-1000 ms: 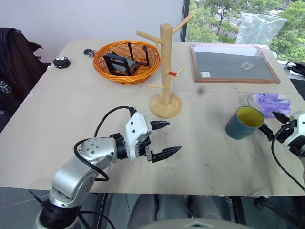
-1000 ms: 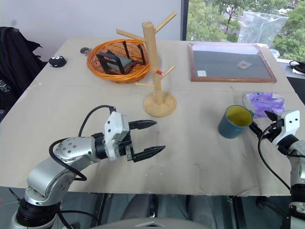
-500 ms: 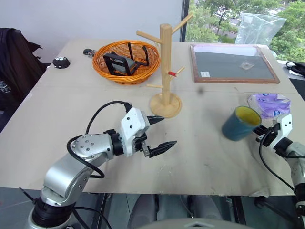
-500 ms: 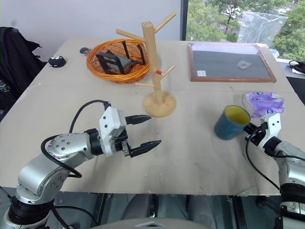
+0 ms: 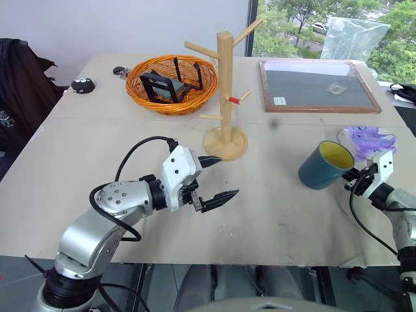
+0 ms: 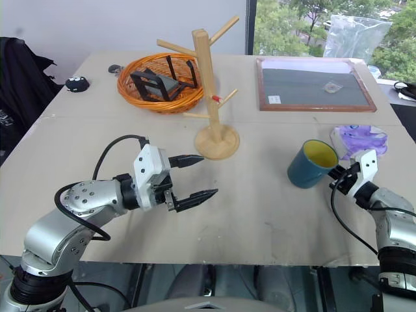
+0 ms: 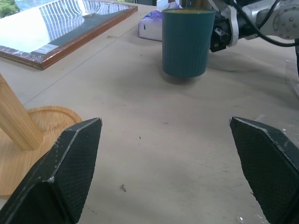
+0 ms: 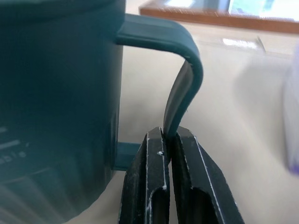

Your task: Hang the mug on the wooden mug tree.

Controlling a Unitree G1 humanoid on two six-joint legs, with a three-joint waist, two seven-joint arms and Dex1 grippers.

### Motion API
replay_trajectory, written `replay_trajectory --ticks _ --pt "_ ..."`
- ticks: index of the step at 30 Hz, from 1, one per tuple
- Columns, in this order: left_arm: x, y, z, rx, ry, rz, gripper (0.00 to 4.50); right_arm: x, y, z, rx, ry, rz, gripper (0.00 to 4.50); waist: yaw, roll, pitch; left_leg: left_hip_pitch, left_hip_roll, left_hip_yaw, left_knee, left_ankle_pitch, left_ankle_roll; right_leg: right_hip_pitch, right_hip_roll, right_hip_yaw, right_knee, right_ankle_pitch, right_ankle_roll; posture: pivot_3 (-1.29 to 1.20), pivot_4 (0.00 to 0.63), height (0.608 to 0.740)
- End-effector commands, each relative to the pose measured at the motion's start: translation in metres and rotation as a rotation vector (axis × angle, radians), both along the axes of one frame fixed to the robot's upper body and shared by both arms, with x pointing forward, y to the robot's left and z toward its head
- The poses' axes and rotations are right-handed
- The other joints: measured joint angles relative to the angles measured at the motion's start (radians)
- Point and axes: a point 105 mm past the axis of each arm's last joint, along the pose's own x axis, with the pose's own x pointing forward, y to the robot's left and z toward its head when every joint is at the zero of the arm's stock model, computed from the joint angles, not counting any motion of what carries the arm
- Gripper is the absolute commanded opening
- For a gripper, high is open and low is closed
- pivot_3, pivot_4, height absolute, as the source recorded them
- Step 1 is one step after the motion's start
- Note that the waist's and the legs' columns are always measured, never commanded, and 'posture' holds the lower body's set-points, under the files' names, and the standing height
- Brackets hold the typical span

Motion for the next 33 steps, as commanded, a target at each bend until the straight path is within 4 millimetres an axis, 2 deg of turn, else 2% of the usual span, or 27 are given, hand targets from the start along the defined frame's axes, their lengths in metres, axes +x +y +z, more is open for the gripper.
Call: replay_trajectory --ticks 1,6,8,13,17,20,26,33 --pt "0.005 0.006 0.016 -0.076 -0.049 0.041 4.5 0.003 0.025 0.045 -0.073 -0.078 0.09 0.07 0.0 0.0 0.0 0.0 0.0 0.0 0.0 0.0 0.0 0.0 0.0 0.0 0.0 0.0 0.0 0.0 0.15 0.737" --pt "0.012 0.027 0.018 -0.141 -0.033 0.103 4.5 -0.004 0.09 0.076 -0.241 -0.098 0.258 0.07 -0.005 0.001 0.001 0.0 0.001 -0.001 0.0 0.0 0.0 -0.001 0.001 0.0 0.001 0.0 0.0 0.0 0.15 0.737" --pt "0.017 0.034 0.019 -0.152 -0.04 0.123 4.5 -0.001 0.105 0.083 -0.324 -0.098 0.262 0.07 -0.002 0.001 0.001 -0.001 0.001 -0.002 0.0 0.0 0.0 -0.001 0.001 -0.001 0.0 0.0 0.0 0.0 0.15 0.737" --pt "0.025 0.044 0.021 -0.148 -0.076 0.152 4.5 0.002 0.14 0.125 -0.361 -0.149 0.316 0.07 0.01 -0.001 0.002 -0.004 -0.001 -0.003 0.001 0.0 0.0 -0.003 -0.001 -0.003 -0.001 0.0 0.0 0.0 0.15 0.737" --pt "0.023 0.046 0.023 -0.168 -0.086 0.165 4.5 0.004 0.144 0.142 -0.435 -0.111 0.302 0.07 0.01 -0.001 0.002 -0.009 -0.001 -0.005 0.001 0.001 -0.002 -0.008 -0.002 -0.005 -0.001 0.0 0.0 0.0 0.15 0.737" --pt "0.021 0.047 0.023 -0.184 -0.09 0.183 4.5 -0.003 0.149 0.153 -0.487 -0.07 0.348 0.07 0.009 -0.001 0.002 -0.017 -0.001 -0.005 0.001 0.003 -0.004 -0.015 -0.002 -0.005 0.0 0.0 0.0 0.0 0.15 0.737" --pt "0.016 0.049 0.029 -0.247 -0.106 0.19 4.5 -0.01 0.165 0.169 -0.549 -0.02 0.383 0.07 -0.003 -0.001 0.002 -0.019 0.0 -0.004 0.001 0.001 -0.001 -0.018 -0.003 -0.004 0.001 0.0 0.0 0.0 0.15 0.737" --pt "0.01 0.07 0.047 -0.384 -0.123 0.199 4.5 -0.013 0.192 0.182 -0.572 0.001 0.413 0.07 -0.003 -0.001 0.002 -0.019 0.0 -0.004 0.001 0.0 0.0 -0.018 -0.003 -0.004 0.001 0.0 0.0 0.0 0.15 0.737"
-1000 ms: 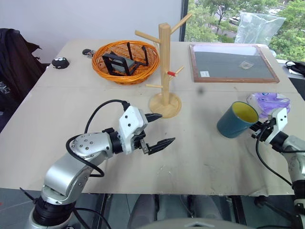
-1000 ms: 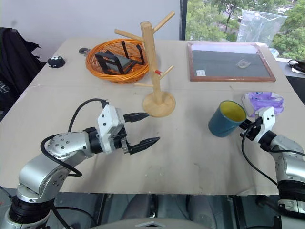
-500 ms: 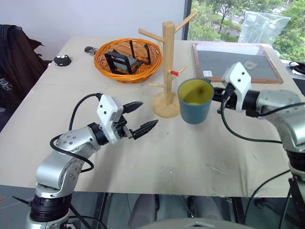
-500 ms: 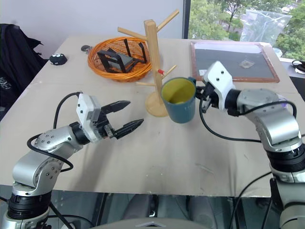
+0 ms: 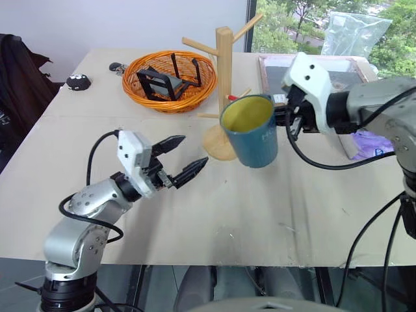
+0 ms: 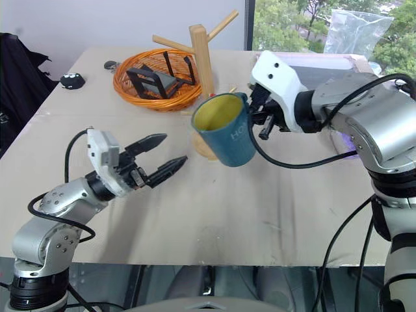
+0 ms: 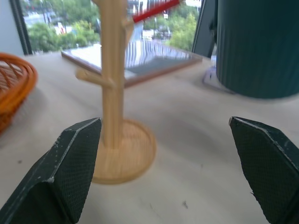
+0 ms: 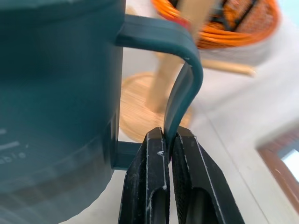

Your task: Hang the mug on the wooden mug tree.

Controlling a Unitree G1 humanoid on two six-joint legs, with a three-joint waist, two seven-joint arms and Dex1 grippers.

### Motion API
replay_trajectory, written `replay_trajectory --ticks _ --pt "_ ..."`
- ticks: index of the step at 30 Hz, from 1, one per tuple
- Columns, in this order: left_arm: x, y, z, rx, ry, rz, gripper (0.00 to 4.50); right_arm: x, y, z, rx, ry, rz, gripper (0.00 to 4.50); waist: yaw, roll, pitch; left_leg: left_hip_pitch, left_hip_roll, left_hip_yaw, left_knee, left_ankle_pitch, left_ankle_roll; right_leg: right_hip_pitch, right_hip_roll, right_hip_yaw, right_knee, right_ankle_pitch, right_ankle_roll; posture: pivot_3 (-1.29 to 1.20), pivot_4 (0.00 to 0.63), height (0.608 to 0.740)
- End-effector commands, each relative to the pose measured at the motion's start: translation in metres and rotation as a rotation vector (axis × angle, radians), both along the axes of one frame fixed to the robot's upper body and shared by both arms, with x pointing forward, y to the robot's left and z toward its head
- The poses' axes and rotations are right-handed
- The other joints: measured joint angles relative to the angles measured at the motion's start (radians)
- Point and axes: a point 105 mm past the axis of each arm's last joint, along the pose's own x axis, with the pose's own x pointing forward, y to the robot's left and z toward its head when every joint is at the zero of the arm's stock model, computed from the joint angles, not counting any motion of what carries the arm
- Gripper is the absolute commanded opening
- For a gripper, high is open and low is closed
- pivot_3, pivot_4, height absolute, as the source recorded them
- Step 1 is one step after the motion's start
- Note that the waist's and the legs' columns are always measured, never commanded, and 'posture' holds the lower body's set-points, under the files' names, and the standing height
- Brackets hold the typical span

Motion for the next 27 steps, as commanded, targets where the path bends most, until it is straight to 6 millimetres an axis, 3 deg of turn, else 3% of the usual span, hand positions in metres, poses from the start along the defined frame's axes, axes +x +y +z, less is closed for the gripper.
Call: replay_trajectory --ticks 1,12,27 --pt "-0.012 0.01 0.017 -0.044 -0.049 -0.035 4.5 -0.001 0.009 0.016 -0.01 -0.028 -0.013 0.07 0.0 0.0 0.0 0.0 0.0 0.0 0.0 0.0 0.0 0.0 0.0 0.0 0.0 0.0 0.0 0.0 0.15 0.737" --pt "-0.015 0.013 0.026 -0.064 -0.103 -0.053 4.5 0.018 0.014 0.013 -0.061 0.011 -0.106 0.07 -0.001 0.0 0.0 0.0 -0.002 0.0 0.0 0.001 -0.002 0.0 0.0 0.0 0.0 0.0 0.0 0.0 0.15 0.737" --pt "-0.017 0.004 0.02 -0.084 -0.092 -0.059 4.5 0.029 0.031 0.021 -0.058 -0.003 -0.092 0.07 -0.002 0.0 0.0 0.0 -0.002 0.001 0.0 0.002 -0.004 -0.001 0.0 0.0 0.001 0.0 0.0 0.0 0.15 0.737"
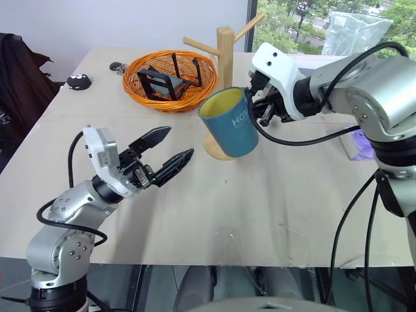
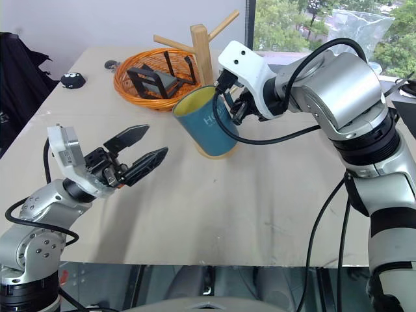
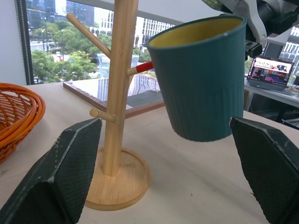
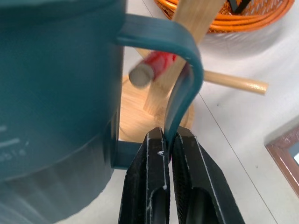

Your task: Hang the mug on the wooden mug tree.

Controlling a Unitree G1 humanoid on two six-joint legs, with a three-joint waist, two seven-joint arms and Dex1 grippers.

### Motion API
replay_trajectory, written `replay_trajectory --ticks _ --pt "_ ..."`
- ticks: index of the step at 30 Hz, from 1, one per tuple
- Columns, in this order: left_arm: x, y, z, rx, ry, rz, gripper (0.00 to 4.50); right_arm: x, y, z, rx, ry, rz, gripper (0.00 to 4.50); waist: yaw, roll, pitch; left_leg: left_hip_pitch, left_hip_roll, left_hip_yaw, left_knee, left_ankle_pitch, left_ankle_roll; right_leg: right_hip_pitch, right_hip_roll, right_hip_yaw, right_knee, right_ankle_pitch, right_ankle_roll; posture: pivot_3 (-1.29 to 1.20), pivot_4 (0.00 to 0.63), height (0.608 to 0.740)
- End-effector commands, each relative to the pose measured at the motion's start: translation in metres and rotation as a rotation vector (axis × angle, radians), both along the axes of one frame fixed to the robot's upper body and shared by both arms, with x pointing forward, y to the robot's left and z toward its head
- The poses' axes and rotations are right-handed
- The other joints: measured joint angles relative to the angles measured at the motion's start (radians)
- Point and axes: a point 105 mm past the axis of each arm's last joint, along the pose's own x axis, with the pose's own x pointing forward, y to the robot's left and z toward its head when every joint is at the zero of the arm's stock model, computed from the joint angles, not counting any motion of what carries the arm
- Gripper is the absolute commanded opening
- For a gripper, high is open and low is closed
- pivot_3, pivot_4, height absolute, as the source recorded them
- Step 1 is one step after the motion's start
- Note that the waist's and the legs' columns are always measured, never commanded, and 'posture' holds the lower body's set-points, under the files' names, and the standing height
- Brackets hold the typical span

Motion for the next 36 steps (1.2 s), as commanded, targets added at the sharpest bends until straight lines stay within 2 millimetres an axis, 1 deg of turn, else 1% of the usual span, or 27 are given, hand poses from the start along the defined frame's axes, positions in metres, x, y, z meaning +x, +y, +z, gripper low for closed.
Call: replay_trajectory --ticks 1,8,9,11,13,17,18,24,26,28,30,33,35,36 --pt "-0.006 -0.005 0.008 0.009 -0.054 -0.009 4.5 0.003 0.005 0.016 0.006 -0.075 0.013 0.07 0.0 0.0 0.0 0.0 0.0 0.0 0.0 0.0 0.0 0.0 0.0 0.0 0.0 0.0 0.0 0.0 0.15 0.737" --pt "-0.005 -0.004 0.008 0.012 -0.059 -0.004 4.5 0.013 0.009 0.013 0.003 -0.095 0.008 0.07 0.0 0.0 0.0 0.0 0.0 0.0 0.0 0.0 0.0 0.0 0.0 0.0 0.0 0.0 0.0 0.0 0.15 0.737" --pt "-0.005 -0.004 0.008 0.01 -0.06 -0.003 4.5 0.013 0.009 0.014 0.004 -0.098 0.011 0.3 0.0 0.0 0.0 0.0 0.0 0.0 0.0 0.0 0.0 0.0 0.0 0.0 0.0 0.0 0.0 0.0 0.15 0.737" --pt "-0.005 -0.004 0.008 0.01 -0.061 -0.002 4.5 0.013 0.01 0.014 0.006 -0.101 0.016 0.86 0.0 0.0 0.0 0.0 0.0 0.0 0.0 0.0 0.0 0.0 0.0 0.0 0.0 0.0 0.0 0.0 0.15 0.737" --pt "-0.006 -0.003 0.008 0.01 -0.06 -0.001 4.5 0.013 0.009 0.015 0.017 -0.097 0.018 1.8 0.0 0.0 0.0 0.0 0.0 0.0 0.0 0.0 0.0 0.0 0.0 0.0 0.0 0.0 0.0 0.0 0.15 0.737" --pt "-0.006 -0.002 0.007 0.012 -0.058 0.0 4.5 0.009 0.007 0.017 0.044 -0.08 0.018 3.85 -0.001 0.0 0.0 0.0 0.0 0.0 0.0 0.0 0.0 0.0 0.0 0.0 0.0 0.0 0.0 0.0 0.15 0.737" --pt "-0.006 -0.001 0.007 0.013 -0.058 0.0 4.5 0.008 0.007 0.018 0.051 -0.074 0.021 4.2 0.0 0.0 0.0 0.0 0.0 0.0 0.0 0.0 0.0 0.0 0.0 0.0 0.0 0.0 0.0 0.0 0.15 0.737" --pt "-0.003 -0.001 0.006 0.021 -0.058 0.0 4.5 -0.002 -0.004 0.031 0.105 -0.055 0.04 4.2 0.002 0.0 0.0 0.0 0.0 0.0 0.0 0.0 0.0 0.0 0.0 0.0 0.0 0.0 0.0 0.0 0.15 0.737" --pt "-0.003 -0.002 0.005 0.03 -0.057 -0.001 4.5 -0.01 -0.017 0.034 0.138 -0.027 0.055 4.2 0.003 0.0 0.0 0.0 0.0 0.0 0.0 0.0 0.0 0.0 0.0 0.0 0.0 0.0 0.0 0.0 0.15 0.737" --pt "-0.003 -0.003 0.005 0.034 -0.058 0.0 4.5 -0.022 -0.028 0.032 0.192 0.006 0.11 4.2 0.008 -0.001 0.0 -0.001 0.0 -0.001 0.0 -0.001 0.002 0.0 0.0 -0.001 -0.001 0.0 0.0 0.0 0.15 0.737" --pt "-0.005 -0.004 0.003 0.044 -0.052 0.005 4.5 -0.037 -0.041 0.02 0.242 0.027 0.168 4.2 0.009 -0.002 -0.001 -0.001 0.0 -0.001 0.0 -0.002 0.004 0.001 -0.001 -0.001 -0.001 0.0 0.0 0.0 0.15 0.737" --pt "-0.009 -0.007 -0.007 0.08 -0.017 0.019 4.5 -0.055 -0.066 -0.014 0.335 0.036 0.172 4.2 0.006 -0.003 -0.001 -0.001 0.001 0.0 0.0 -0.002 0.004 0.0 -0.001 0.0 -0.001 0.0 0.0 0.0 0.15 0.737" --pt "-0.01 -0.008 -0.025 0.129 0.054 0.039 4.5 -0.067 -0.079 -0.034 0.471 0.038 0.145 4.2 0.006 -0.006 -0.003 -0.001 0.001 -0.001 0.0 -0.002 0.004 0.001 0.0 -0.001 -0.001 0.0 0.0 0.0 0.15 0.737" --pt "-0.01 -0.008 -0.044 0.197 0.123 0.061 4.5 -0.071 -0.089 -0.053 0.552 0.063 0.085 4.2 0.006 -0.005 -0.003 -0.001 0.001 -0.001 -0.001 -0.003 0.004 0.001 0.0 -0.001 -0.001 0.0 0.0 0.0 0.15 0.737"
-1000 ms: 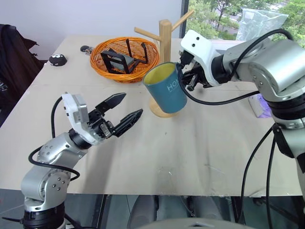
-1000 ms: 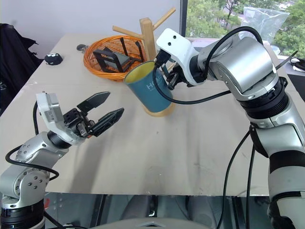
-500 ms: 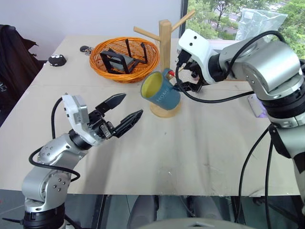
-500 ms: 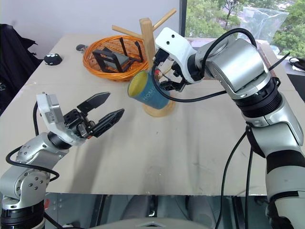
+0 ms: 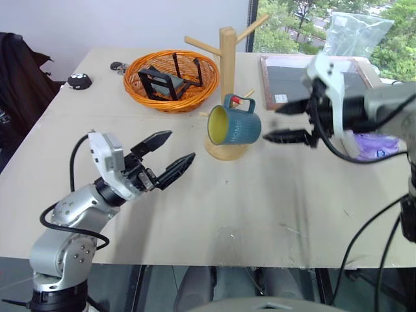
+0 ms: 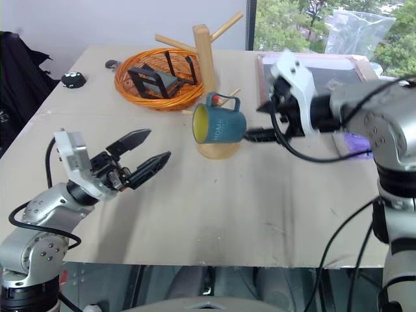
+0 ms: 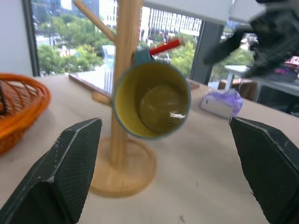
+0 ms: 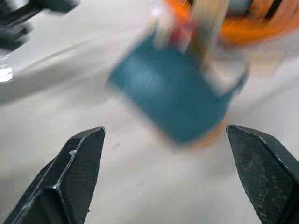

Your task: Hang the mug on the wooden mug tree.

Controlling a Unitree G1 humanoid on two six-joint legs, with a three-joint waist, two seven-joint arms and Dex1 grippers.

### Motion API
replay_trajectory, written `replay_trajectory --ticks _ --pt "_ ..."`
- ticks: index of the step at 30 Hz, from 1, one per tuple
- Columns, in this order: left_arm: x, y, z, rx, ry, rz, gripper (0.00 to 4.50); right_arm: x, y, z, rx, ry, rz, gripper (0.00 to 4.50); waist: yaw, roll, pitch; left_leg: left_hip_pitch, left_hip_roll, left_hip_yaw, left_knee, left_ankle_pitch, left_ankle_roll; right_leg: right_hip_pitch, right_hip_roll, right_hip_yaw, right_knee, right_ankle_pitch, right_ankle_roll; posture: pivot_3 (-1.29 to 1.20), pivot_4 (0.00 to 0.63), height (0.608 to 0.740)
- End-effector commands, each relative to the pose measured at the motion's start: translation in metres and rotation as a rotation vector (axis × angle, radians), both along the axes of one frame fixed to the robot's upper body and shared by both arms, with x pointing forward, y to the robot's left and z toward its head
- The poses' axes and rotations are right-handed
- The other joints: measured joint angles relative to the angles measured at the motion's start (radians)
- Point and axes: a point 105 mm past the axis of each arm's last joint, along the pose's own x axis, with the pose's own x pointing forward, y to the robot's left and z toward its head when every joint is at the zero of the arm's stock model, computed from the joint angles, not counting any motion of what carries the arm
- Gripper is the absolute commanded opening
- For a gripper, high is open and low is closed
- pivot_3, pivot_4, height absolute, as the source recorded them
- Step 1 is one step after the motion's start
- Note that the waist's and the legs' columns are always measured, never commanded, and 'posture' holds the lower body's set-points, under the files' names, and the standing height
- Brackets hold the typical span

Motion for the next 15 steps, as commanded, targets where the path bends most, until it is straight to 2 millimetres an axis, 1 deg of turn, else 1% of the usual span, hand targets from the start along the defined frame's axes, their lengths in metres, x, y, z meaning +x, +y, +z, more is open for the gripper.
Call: replay_trajectory --ticks 1,3,4,5,6,7,8,9,10,12,15 --pt "-0.005 -0.004 -0.035 0.157 0.113 0.038 4.5 -0.019 -0.02 -0.016 0.188 -0.049 -0.095 4.2 0.001 0.001 0.0 0.0 0.0 0.001 0.0 0.0 0.0 -0.001 0.0 0.001 0.0 0.0 0.0 0.0 0.15 0.737" --pt "-0.003 0.0 -0.061 0.229 0.205 0.088 4.5 -0.025 -0.032 -0.041 0.233 -0.032 -0.18 4.2 -0.001 0.005 0.002 0.001 0.0 0.001 -0.001 0.0 0.0 0.0 0.001 0.002 0.001 0.0 0.0 0.0 0.15 0.737" --pt "-0.001 0.001 -0.071 0.257 0.217 0.104 4.5 -0.025 -0.039 -0.055 0.268 -0.022 -0.234 4.2 -0.003 0.005 0.002 0.001 -0.001 0.002 0.001 0.0 0.0 -0.001 0.001 0.003 0.002 0.0 0.0 0.0 0.15 0.737" --pt "-0.001 0.001 -0.078 0.265 0.227 0.112 4.5 -0.025 -0.046 -0.068 0.288 -0.018 -0.288 4.2 -0.003 0.004 0.001 0.004 -0.001 0.003 0.001 0.0 0.0 0.001 0.001 0.004 0.003 0.0 0.0 0.0 0.15 0.737" --pt "-0.001 -0.002 -0.084 0.255 0.229 0.117 4.5 -0.025 -0.055 -0.084 0.272 -0.063 -0.342 4.2 -0.003 0.003 0.0 0.007 -0.001 0.003 0.001 0.0 0.0 0.004 0.002 0.004 0.003 0.0 0.0 0.0 0.15 0.737" --pt "-0.001 -0.004 -0.088 0.244 0.228 0.121 4.5 -0.027 -0.06 -0.095 0.25 -0.102 -0.366 4.2 -0.002 0.002 0.0 0.01 -0.001 0.004 0.001 0.0 0.0 0.008 0.003 0.003 0.002 0.0 0.0 0.0 0.15 0.737" --pt "-0.005 -0.005 -0.095 0.25 0.235 0.115 4.5 -0.029 -0.071 -0.114 0.213 -0.142 -0.411 4.2 -0.003 0.001 0.0 0.015 -0.001 0.005 0.001 0.0 0.0 0.014 0.003 0.002 0.0 0.0 0.0 0.0 0.15 0.737" --pt "-0.008 -0.004 -0.101 0.262 0.245 0.118 4.5 -0.034 -0.077 -0.131 0.184 -0.152 -0.429 4.2 -0.003 0.002 0.0 0.019 0.0 0.006 0.0 0.0 0.0 0.017 0.003 0.002 -0.001 -0.001 0.0 0.0 0.15 0.737" --pt "-0.01 -0.001 -0.106 0.277 0.25 0.127 4.5 -0.037 -0.083 -0.143 0.176 -0.158 -0.457 4.2 -0.003 0.002 0.0 0.019 0.0 0.006 0.0 0.0 0.0 0.017 0.003 0.003 -0.001 -0.001 0.0 0.0 0.15 0.737" --pt "-0.012 0.003 -0.113 0.301 0.254 0.137 4.5 -0.04 -0.092 -0.156 0.181 -0.169 -0.491 4.2 -0.004 0.003 0.001 0.02 0.0 0.006 -0.001 0.0 0.0 0.017 0.003 0.005 -0.001 -0.001 0.0 0.0 0.15 0.737" --pt "-0.013 0.003 -0.115 0.316 0.243 0.129 4.5 -0.042 -0.097 -0.161 0.188 -0.192 -0.499 4.2 -0.005 0.004 0.001 0.021 0.001 0.006 -0.001 0.0 0.0 0.017 0.003 0.005 0.0 -0.001 0.0 0.0 0.15 0.737"
